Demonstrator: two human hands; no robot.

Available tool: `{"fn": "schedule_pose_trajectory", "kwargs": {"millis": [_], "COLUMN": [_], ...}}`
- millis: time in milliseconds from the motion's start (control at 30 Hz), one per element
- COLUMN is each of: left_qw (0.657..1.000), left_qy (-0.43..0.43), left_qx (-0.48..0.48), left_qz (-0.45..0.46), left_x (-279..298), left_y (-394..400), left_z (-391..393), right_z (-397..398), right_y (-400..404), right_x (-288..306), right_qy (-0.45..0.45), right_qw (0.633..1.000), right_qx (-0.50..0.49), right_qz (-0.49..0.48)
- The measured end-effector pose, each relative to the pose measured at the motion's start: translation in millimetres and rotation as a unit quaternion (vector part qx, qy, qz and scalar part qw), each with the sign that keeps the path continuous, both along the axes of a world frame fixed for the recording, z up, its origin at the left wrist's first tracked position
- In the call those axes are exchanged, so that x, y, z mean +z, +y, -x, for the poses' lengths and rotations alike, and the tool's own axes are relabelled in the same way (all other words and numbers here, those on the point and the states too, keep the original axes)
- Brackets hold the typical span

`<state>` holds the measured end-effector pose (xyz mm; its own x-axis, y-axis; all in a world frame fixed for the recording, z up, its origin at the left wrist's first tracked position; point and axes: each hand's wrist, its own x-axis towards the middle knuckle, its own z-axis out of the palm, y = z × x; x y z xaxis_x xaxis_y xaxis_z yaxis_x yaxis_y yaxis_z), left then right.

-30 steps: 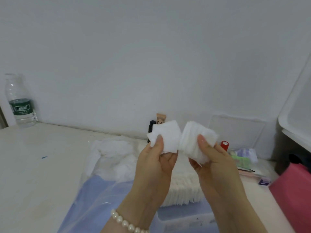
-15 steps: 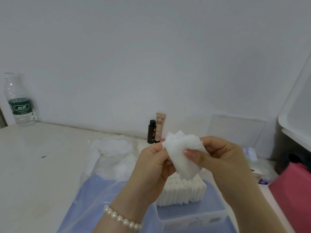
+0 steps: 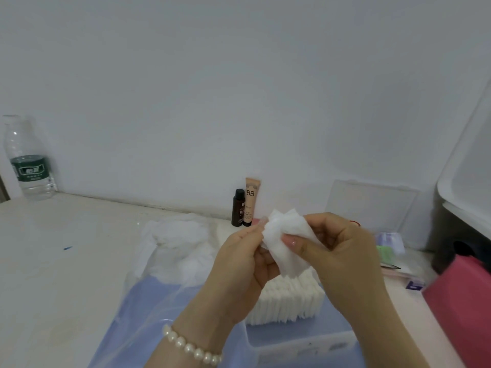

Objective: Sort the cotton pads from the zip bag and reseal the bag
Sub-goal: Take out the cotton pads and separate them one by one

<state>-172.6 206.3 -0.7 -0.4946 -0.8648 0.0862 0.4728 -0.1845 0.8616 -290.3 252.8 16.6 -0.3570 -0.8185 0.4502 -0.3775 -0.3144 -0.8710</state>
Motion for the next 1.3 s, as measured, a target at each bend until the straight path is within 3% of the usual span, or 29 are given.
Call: {"fn": "schedule_pose_trajectory", "kwargs": {"millis": [167, 567, 767, 967, 1067, 1133, 1200, 1300], "left_qw": [1.000, 0.999, 0.998, 0.990, 0.980, 0.976, 0.978, 0.981], "left_qy": [0.008, 0.030, 0.021, 0.074, 0.116, 0.136, 0.135, 0.129], "left_qx": [0.000, -0.020, -0.008, -0.022, -0.038, -0.030, -0.025, -0.024], "left_qz": [-0.010, -0.032, -0.057, -0.115, -0.157, -0.166, -0.160, -0.142], "left_x": [0, 1, -2, -3, 0, 1, 1, -1], "left_y": [-1, 0, -2, -2, -4, -6, -7, -7], "left_z": [-1, -1, 2, 1, -2, -3, -4, -2], "right_z": [-3, -6, -10, -17, -15, -13, -10, 5], "right_y": [-3, -2, -4, -6, -3, -2, 0, -5], "right_x": [-7, -8, -13, -18, -17, -10, -2, -1], "right_qy": [0.099, 0.110, 0.177, 0.249, 0.210, 0.129, -0.026, -0.282], "right_qw": [0.993, 0.992, 0.977, 0.952, 0.970, 0.989, 0.998, 0.953], "right_qx": [-0.067, -0.054, -0.105, -0.132, -0.084, -0.028, 0.031, 0.104], "right_qz": [0.002, 0.001, 0.056, 0.120, 0.083, 0.062, 0.050, 0.035]}}
